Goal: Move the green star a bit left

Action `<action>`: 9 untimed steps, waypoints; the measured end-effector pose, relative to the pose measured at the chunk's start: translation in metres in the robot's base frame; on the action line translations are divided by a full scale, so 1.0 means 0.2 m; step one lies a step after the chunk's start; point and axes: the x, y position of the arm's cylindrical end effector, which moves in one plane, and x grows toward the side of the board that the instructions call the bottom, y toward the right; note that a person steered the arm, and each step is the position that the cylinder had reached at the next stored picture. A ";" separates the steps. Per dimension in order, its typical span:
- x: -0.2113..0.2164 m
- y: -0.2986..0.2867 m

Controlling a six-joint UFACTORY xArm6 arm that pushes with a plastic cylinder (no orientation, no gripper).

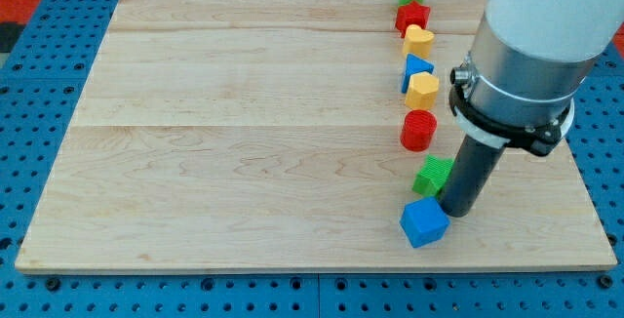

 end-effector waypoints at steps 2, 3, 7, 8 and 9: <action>-0.05 0.11; -0.11 0.22; -0.20 0.14; -0.20 0.07; -0.20 0.01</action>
